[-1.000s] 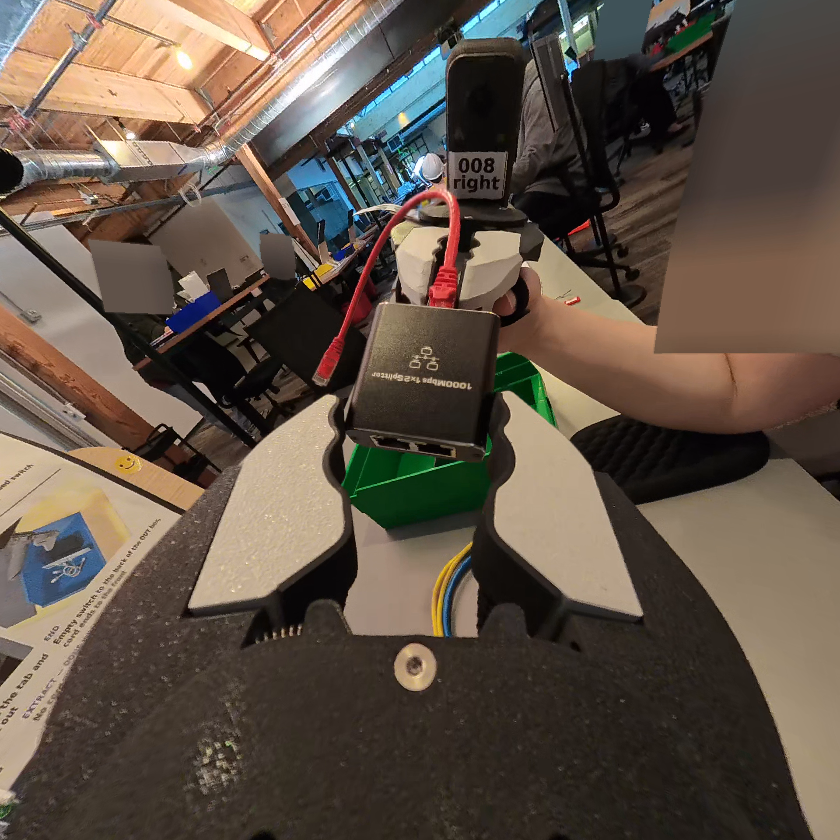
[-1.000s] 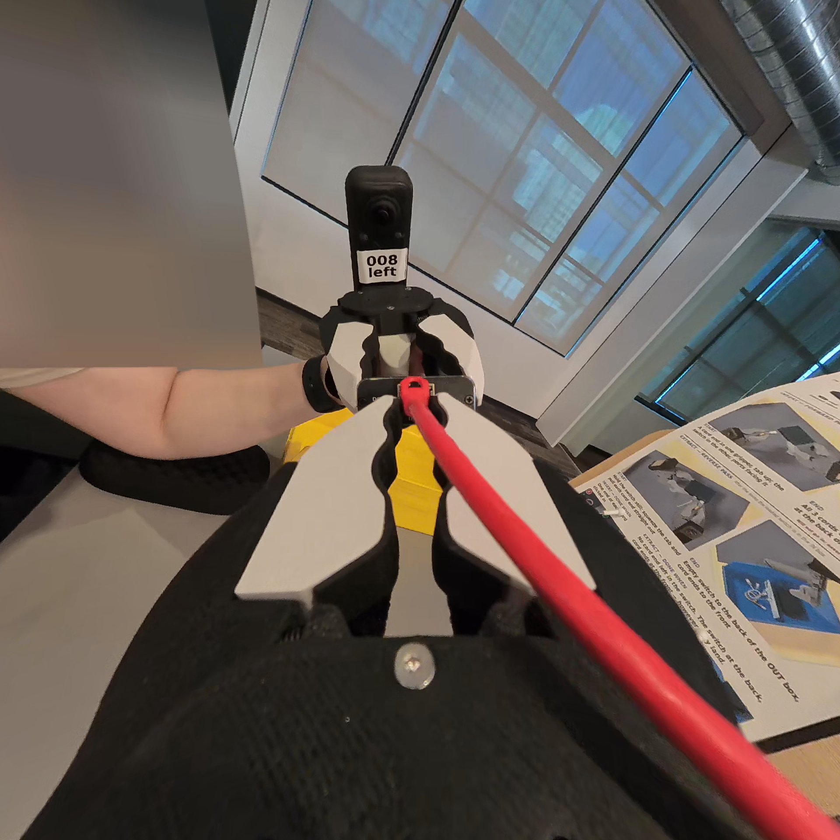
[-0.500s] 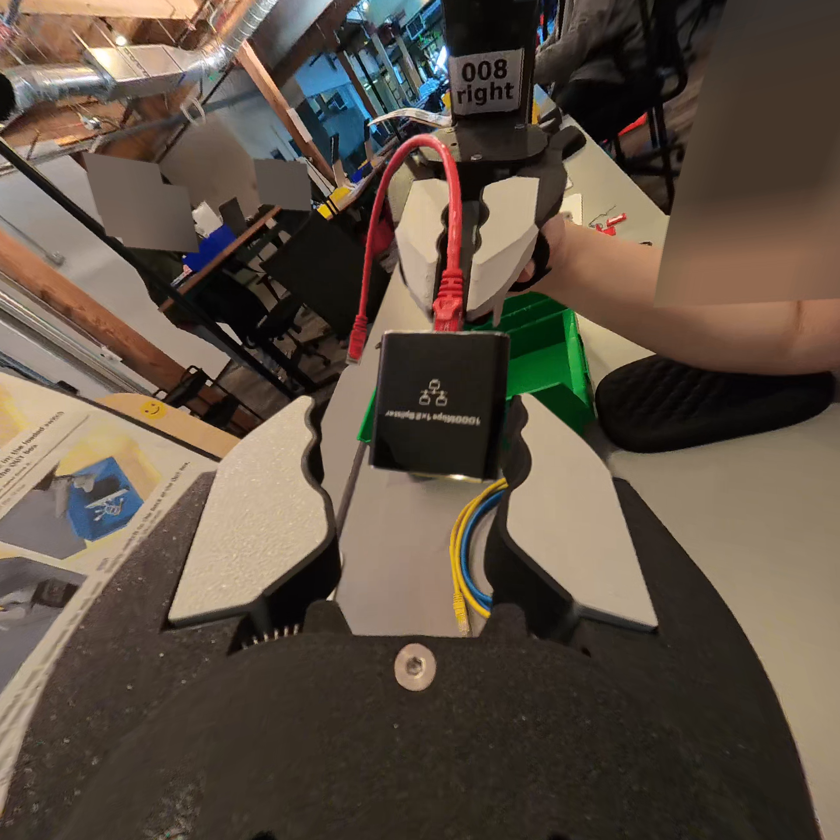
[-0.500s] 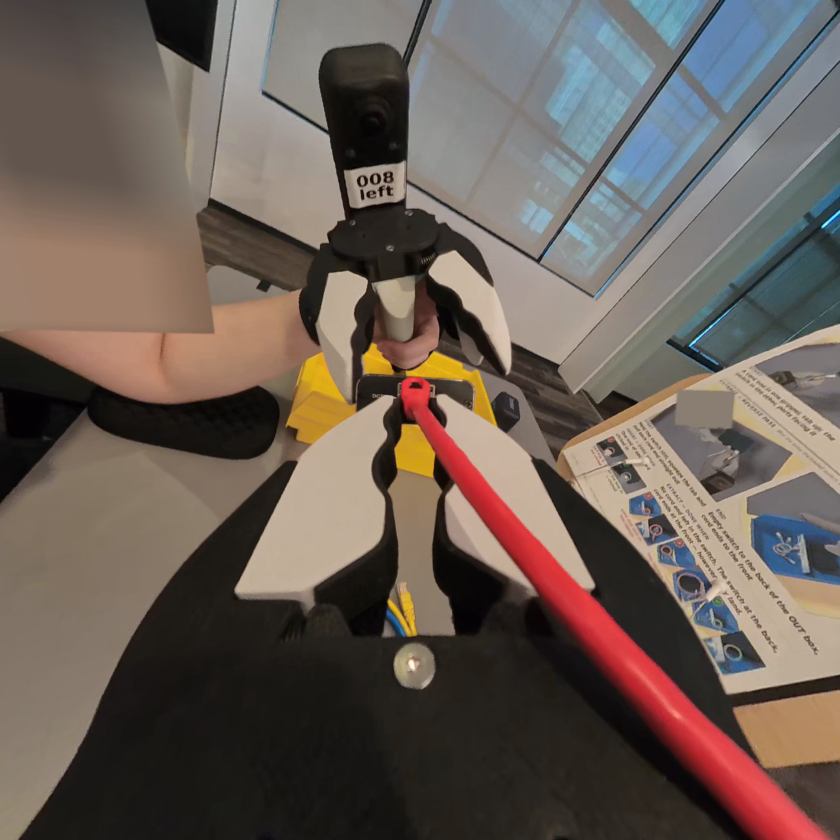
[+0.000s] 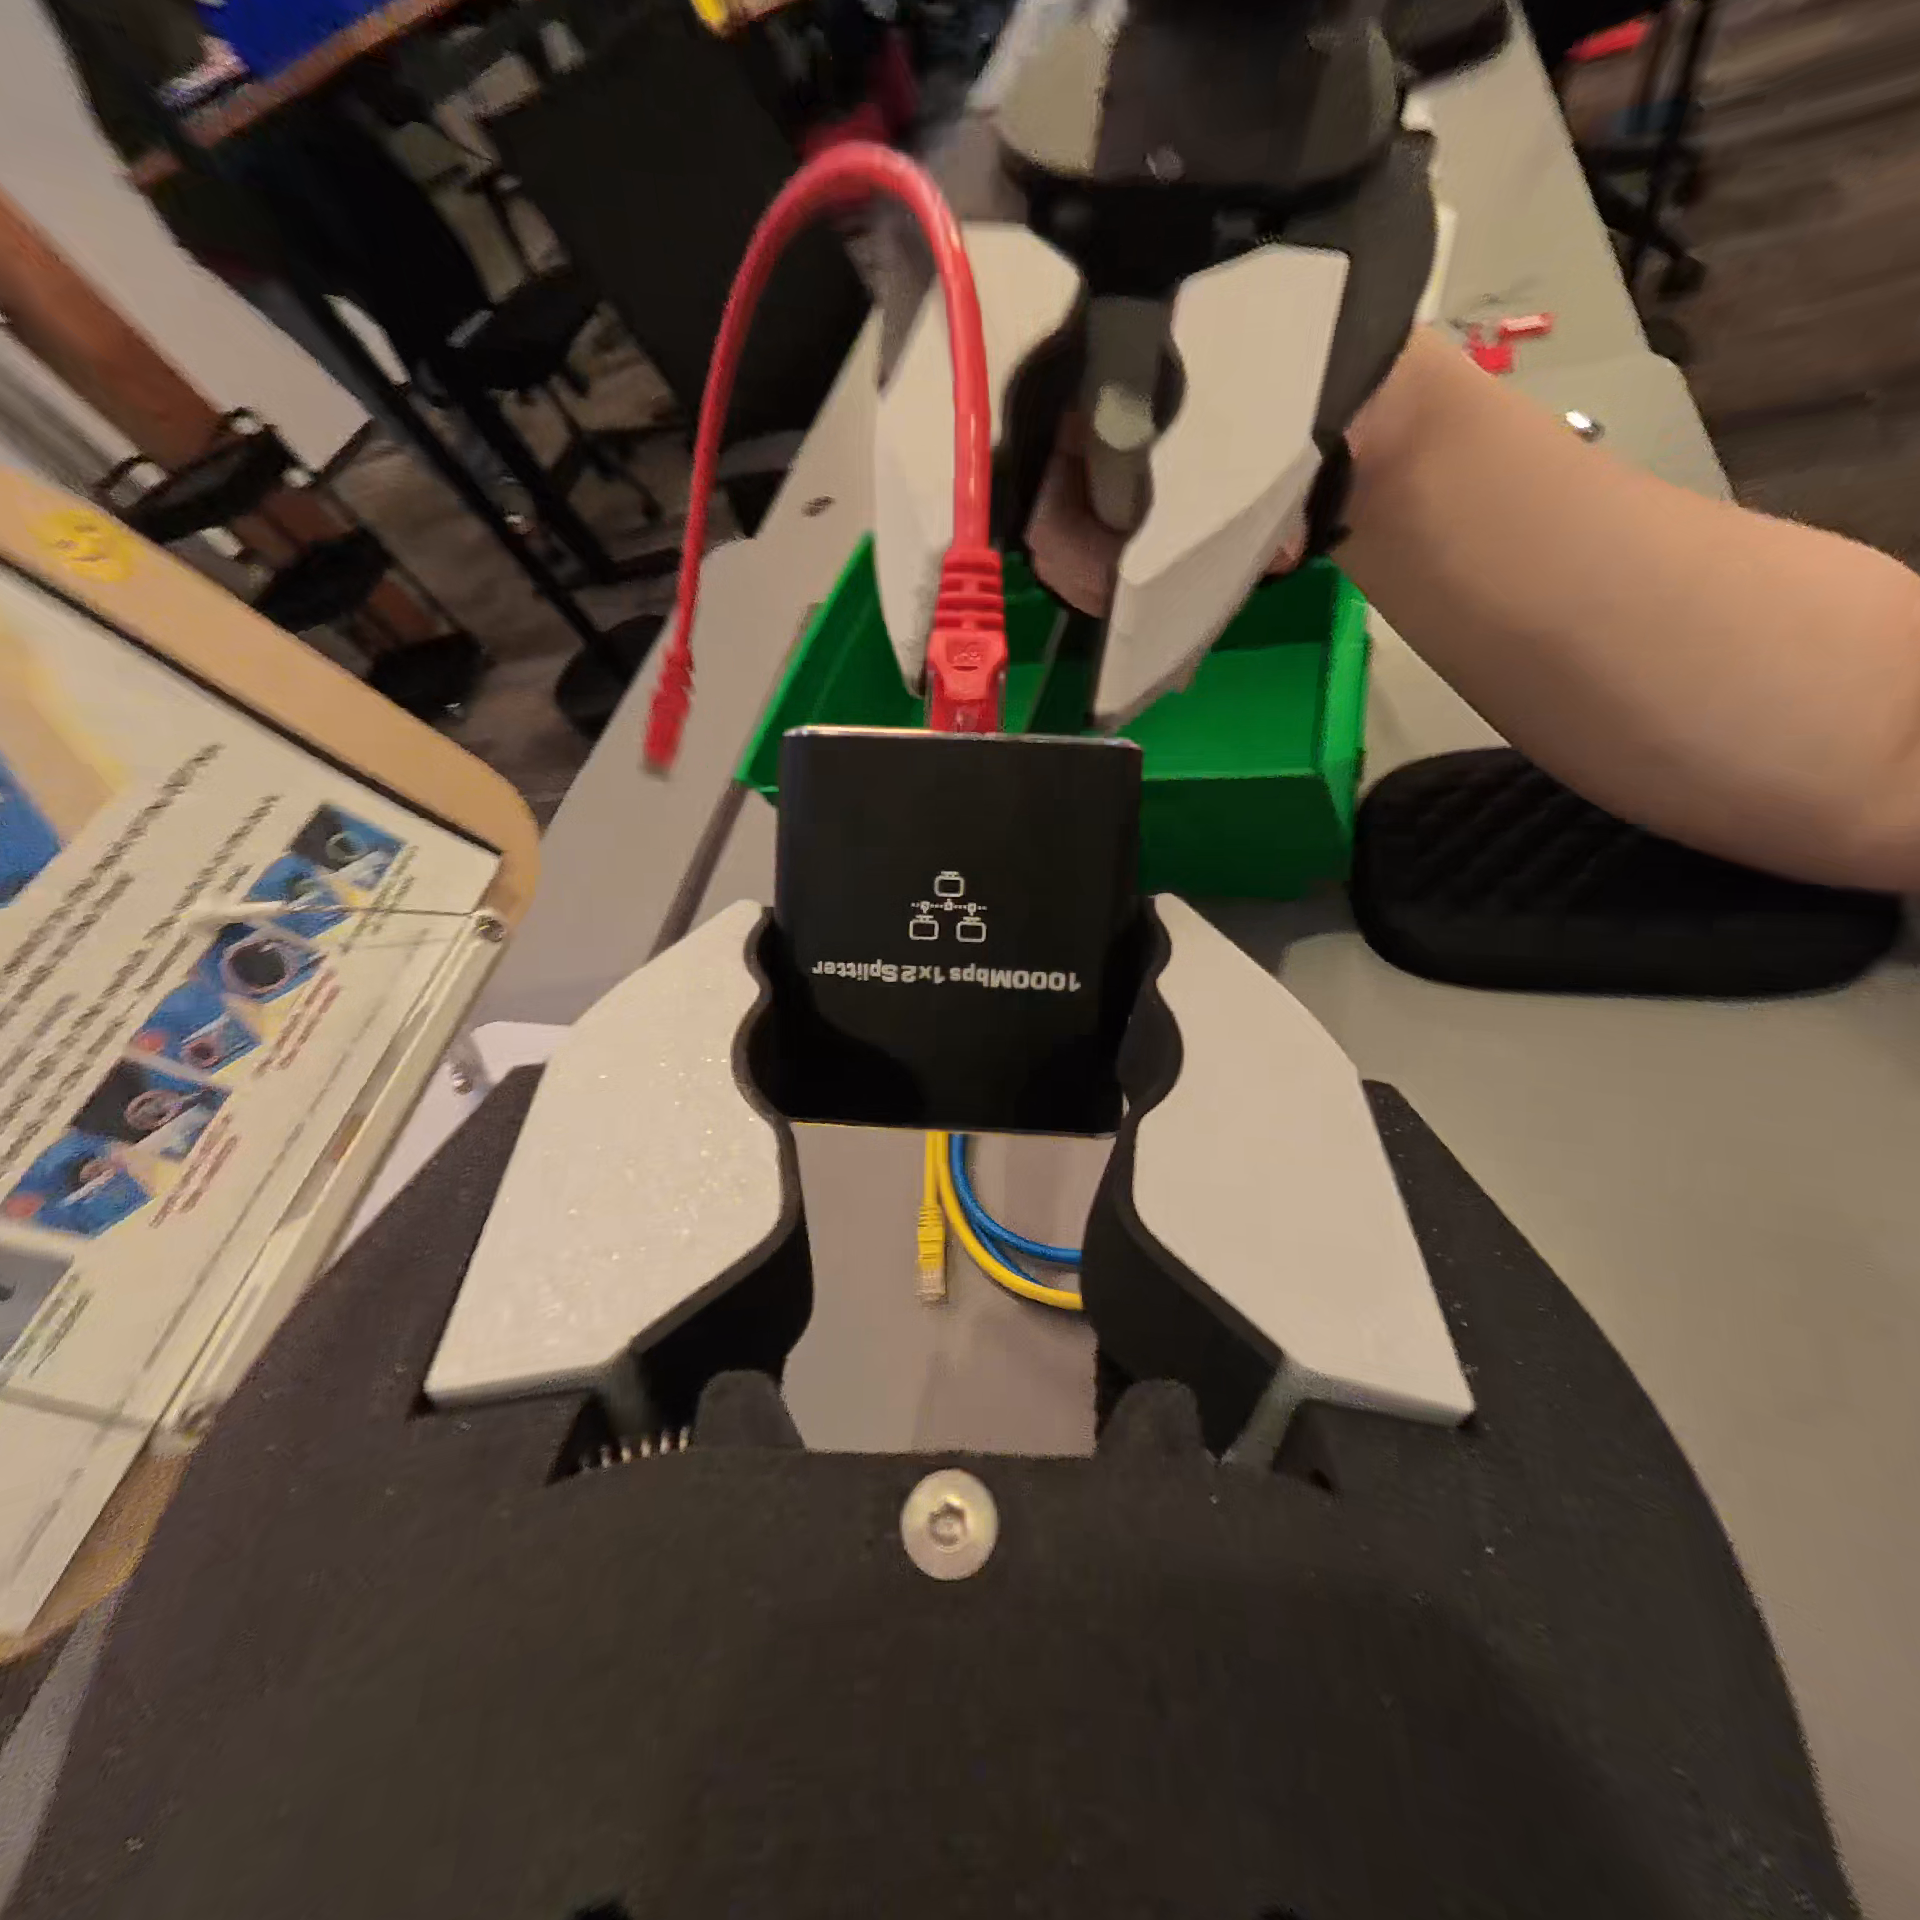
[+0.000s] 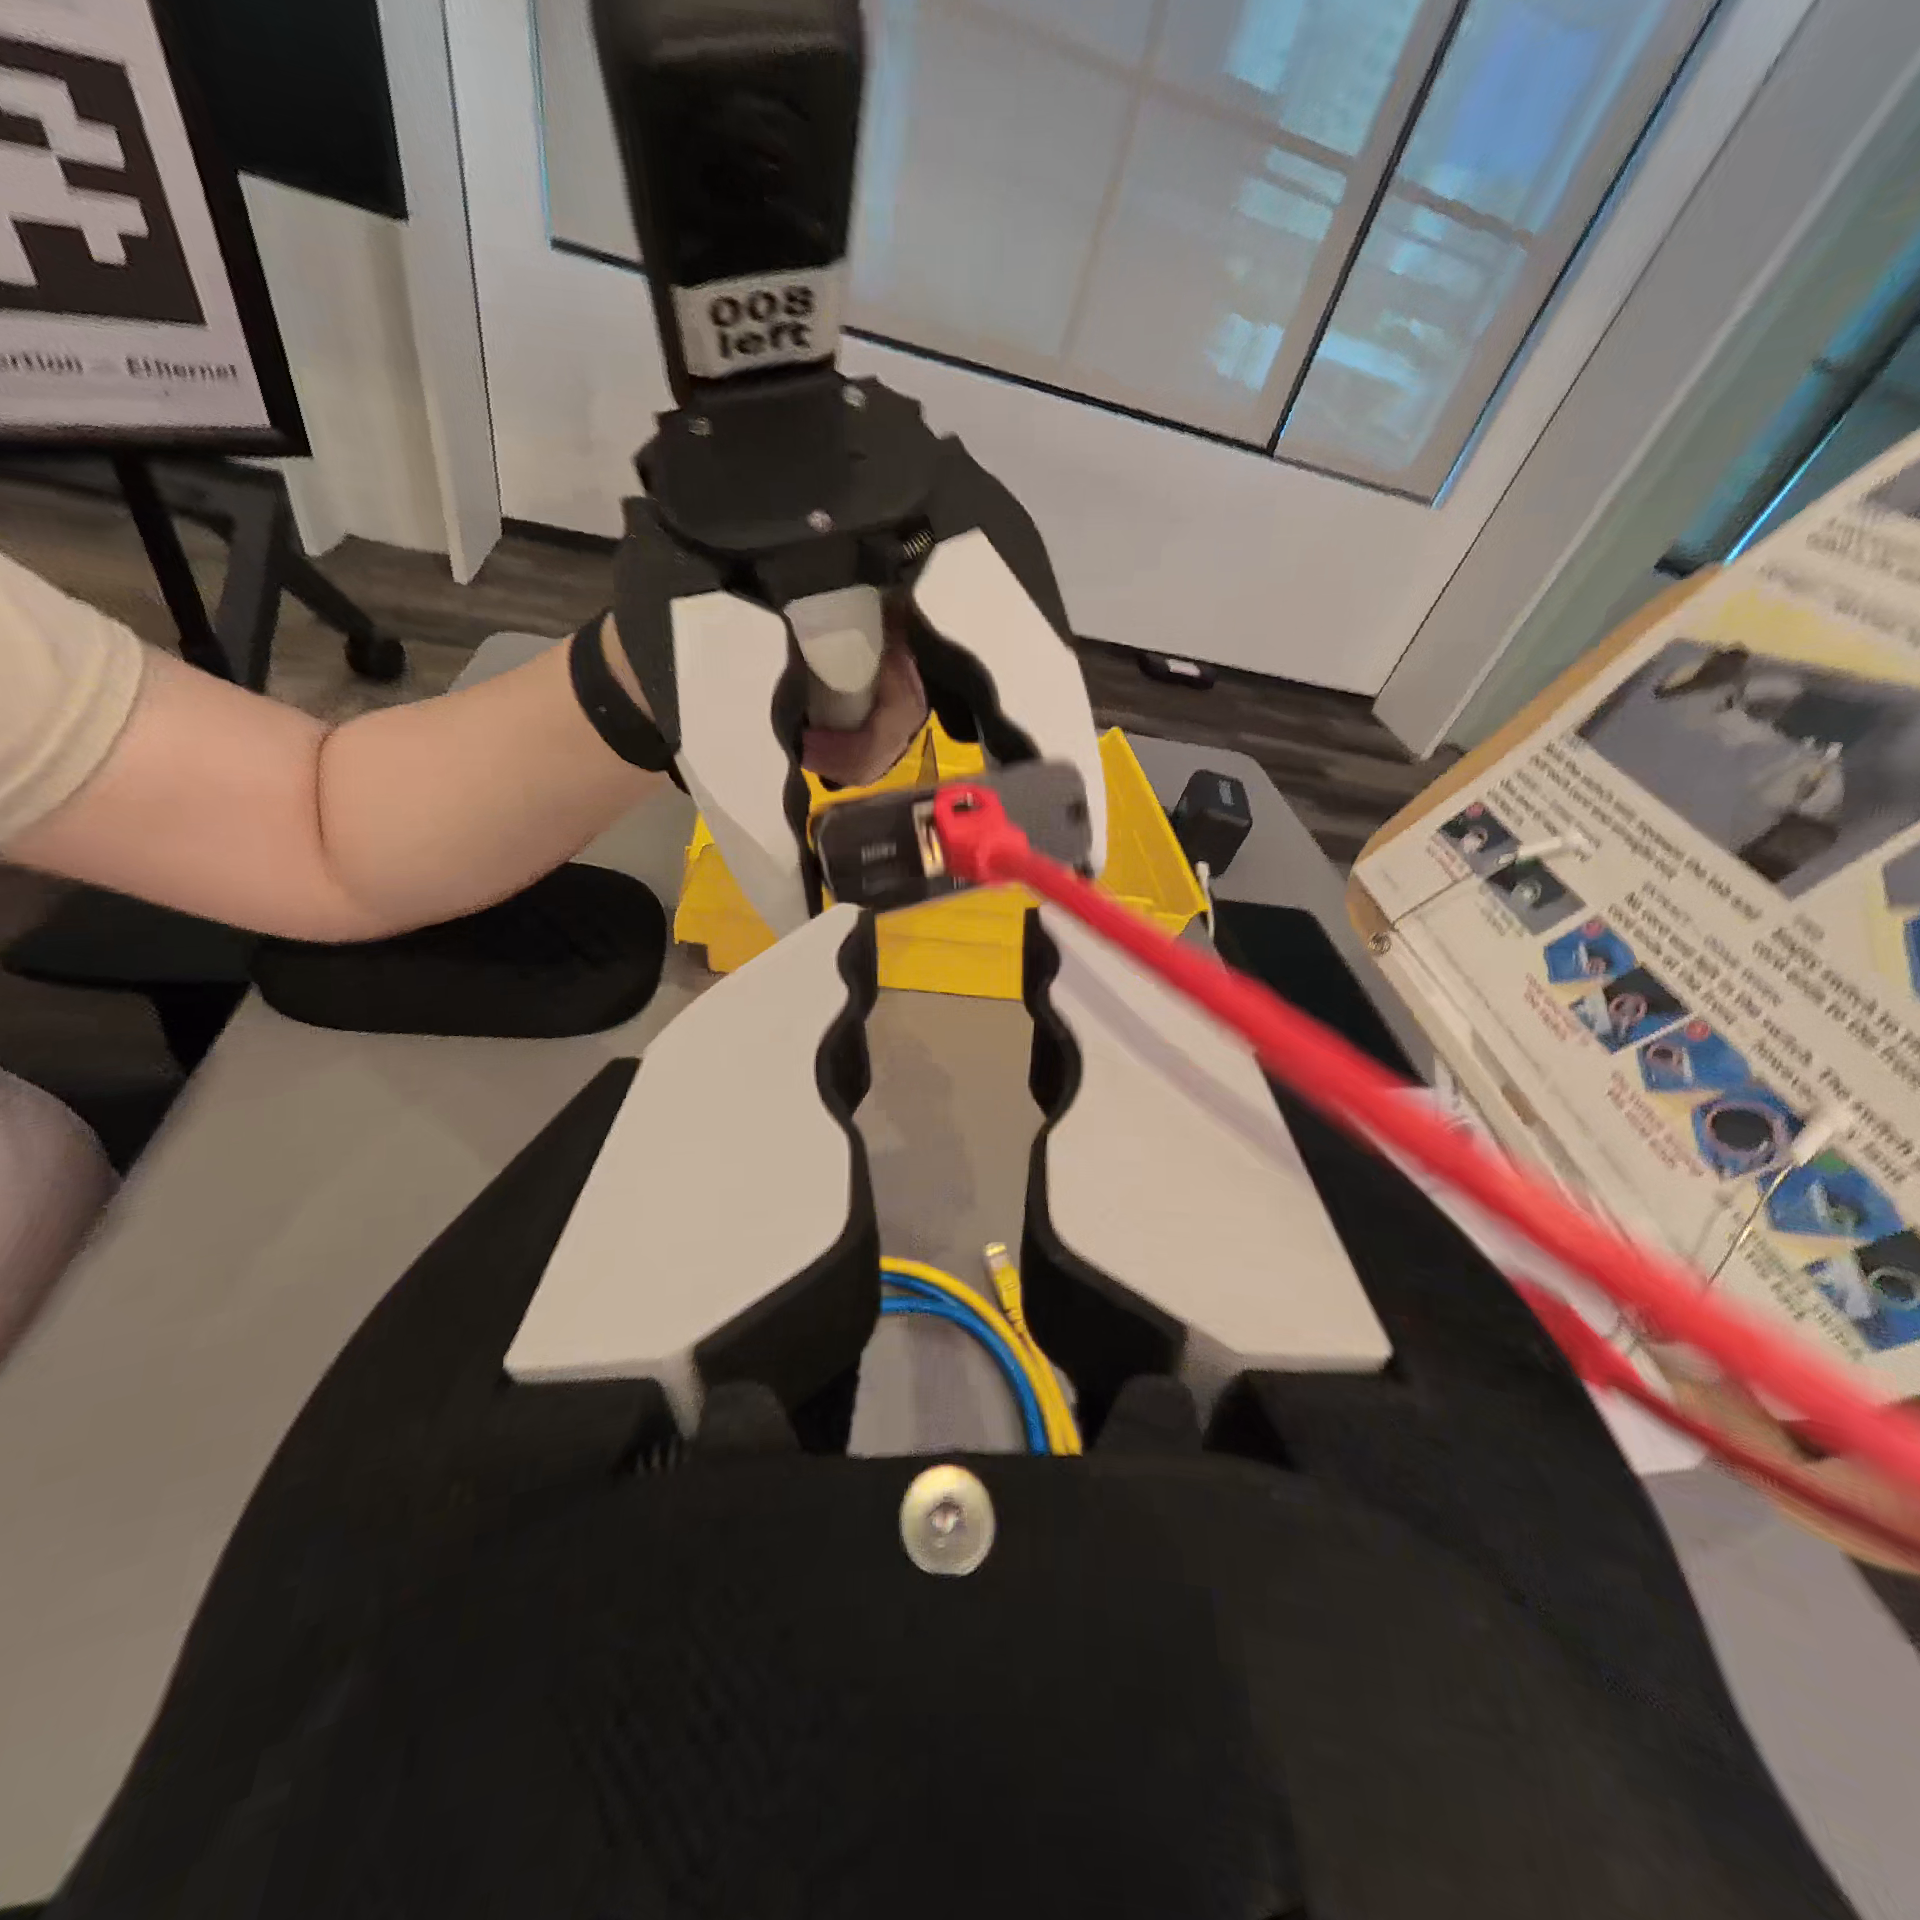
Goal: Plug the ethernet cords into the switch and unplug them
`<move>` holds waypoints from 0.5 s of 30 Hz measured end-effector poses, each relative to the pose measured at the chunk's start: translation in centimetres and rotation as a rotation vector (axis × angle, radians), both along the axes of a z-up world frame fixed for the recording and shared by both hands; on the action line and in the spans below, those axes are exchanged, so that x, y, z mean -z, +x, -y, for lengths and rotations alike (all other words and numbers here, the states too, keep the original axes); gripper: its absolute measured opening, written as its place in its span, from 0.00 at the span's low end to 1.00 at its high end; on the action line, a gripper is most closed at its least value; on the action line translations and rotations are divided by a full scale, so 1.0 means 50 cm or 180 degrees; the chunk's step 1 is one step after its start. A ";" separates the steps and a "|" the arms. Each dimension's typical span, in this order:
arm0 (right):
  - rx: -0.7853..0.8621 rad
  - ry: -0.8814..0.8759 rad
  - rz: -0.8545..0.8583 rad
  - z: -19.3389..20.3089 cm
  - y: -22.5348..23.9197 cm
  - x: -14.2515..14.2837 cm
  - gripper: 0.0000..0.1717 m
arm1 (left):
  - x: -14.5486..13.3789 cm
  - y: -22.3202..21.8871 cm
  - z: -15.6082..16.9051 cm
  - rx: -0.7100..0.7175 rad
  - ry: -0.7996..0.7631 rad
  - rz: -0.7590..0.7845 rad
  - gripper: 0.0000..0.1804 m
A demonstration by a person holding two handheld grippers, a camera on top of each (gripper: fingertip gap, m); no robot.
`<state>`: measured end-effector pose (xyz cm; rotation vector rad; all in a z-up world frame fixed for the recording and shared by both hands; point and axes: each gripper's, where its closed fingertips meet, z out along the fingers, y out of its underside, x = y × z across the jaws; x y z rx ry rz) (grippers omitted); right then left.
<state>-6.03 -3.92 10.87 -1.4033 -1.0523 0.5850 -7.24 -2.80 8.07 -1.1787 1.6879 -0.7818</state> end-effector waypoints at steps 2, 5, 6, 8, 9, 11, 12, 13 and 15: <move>0.0027 -0.0169 -0.0092 -0.013 0.014 0.008 0.16 | -0.014 -0.009 -0.018 -0.0225 -0.0045 0.0073 0.35; -0.0134 -0.0669 0.0047 -0.004 0.032 0.054 0.15 | -0.005 -0.032 -0.046 -0.0585 -0.0158 -0.0067 0.35; -0.0131 -0.0739 0.0145 -0.002 0.042 0.070 0.14 | 0.007 -0.042 -0.059 -0.0751 -0.0185 -0.0194 0.35; -0.0153 -0.0798 0.0353 0.011 0.060 0.096 0.14 | 0.039 -0.060 -0.081 -0.1051 -0.0290 -0.0419 0.35; -0.0174 -0.0833 0.0461 0.022 0.067 0.106 0.14 | 0.061 -0.067 -0.086 -0.1153 -0.0369 -0.0549 0.35; -0.0184 -0.0837 0.0646 0.043 0.078 0.117 0.14 | 0.106 -0.078 -0.095 -0.1338 -0.0439 -0.0764 0.35; -0.0191 -0.0815 0.0712 0.053 0.080 0.118 0.14 | 0.131 -0.084 -0.097 -0.1429 -0.0456 -0.0890 0.35; -0.0224 -0.0797 0.0761 0.064 0.081 0.118 0.14 | 0.156 -0.089 -0.097 -0.1507 -0.0467 -0.1033 0.35; -0.0260 -0.0717 0.0802 0.080 0.079 0.110 0.14 | 0.205 -0.098 -0.100 -0.1710 -0.0492 -0.1302 0.35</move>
